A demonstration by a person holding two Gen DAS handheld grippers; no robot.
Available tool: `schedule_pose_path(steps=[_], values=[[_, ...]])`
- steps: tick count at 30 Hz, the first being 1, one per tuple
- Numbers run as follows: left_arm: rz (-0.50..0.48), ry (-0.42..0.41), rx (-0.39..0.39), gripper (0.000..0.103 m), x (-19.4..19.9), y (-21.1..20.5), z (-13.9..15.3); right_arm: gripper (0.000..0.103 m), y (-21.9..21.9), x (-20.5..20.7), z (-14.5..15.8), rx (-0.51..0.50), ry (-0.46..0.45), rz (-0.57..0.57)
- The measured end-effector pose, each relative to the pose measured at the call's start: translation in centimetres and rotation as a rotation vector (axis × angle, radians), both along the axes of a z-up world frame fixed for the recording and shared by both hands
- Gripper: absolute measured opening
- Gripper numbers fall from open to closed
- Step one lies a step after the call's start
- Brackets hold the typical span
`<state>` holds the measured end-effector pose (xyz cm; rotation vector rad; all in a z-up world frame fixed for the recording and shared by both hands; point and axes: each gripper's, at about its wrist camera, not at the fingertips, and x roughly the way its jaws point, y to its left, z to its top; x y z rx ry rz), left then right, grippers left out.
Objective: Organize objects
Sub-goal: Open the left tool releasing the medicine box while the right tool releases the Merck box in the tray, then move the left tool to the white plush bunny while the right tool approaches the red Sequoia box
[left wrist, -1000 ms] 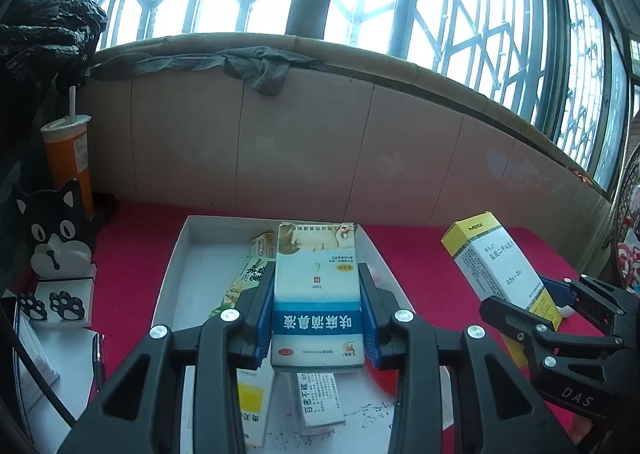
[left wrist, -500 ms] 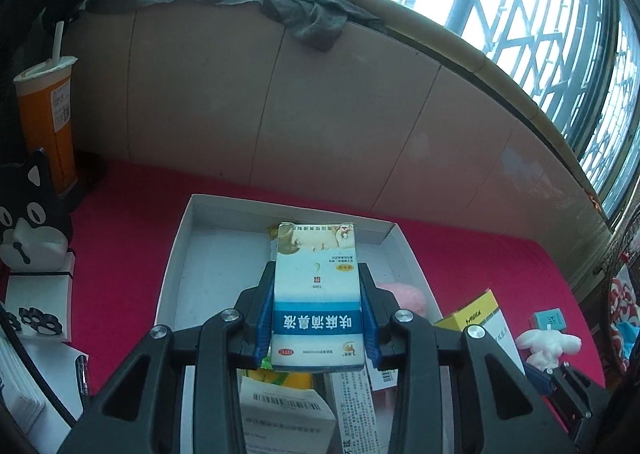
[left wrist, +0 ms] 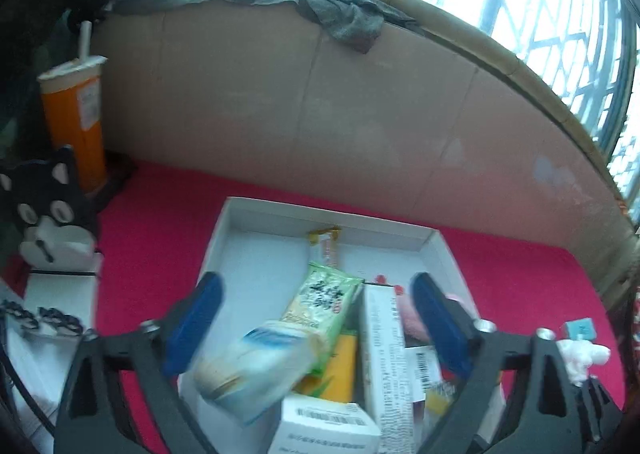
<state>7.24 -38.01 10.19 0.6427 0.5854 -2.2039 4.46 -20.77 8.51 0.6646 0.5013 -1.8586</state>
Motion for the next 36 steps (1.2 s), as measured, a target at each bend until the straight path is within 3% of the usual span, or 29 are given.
schedule_pose_path(steps=[2, 3, 17, 28, 36], values=[[0.023, 0.000, -0.031, 0.103, 0.4, 0.6, 0.5, 0.094, 0.5, -0.2, 0.2, -0.001, 0.006, -0.005], [0.026, 0.017, -0.040, 0.103, 0.7, 1.0, 0.8, 0.103, 0.9, -0.3, 0.3, -0.005, 0.012, -0.016], [0.000, 0.048, -0.148, 0.103, 0.3, 6.2, 4.2, 0.103, 4.7, -2.1, 1.7, -0.081, -0.035, -0.067], [-0.159, 0.079, -0.137, 0.103, -2.4, 11.2, 4.8, 0.103, 8.4, -5.1, 1.6, -0.102, -0.071, -0.159], [-0.281, 0.039, -0.118, 0.103, -6.3, 15.2, 3.4, 0.103, 12.8, -9.1, 2.2, -0.160, -0.098, -0.268]])
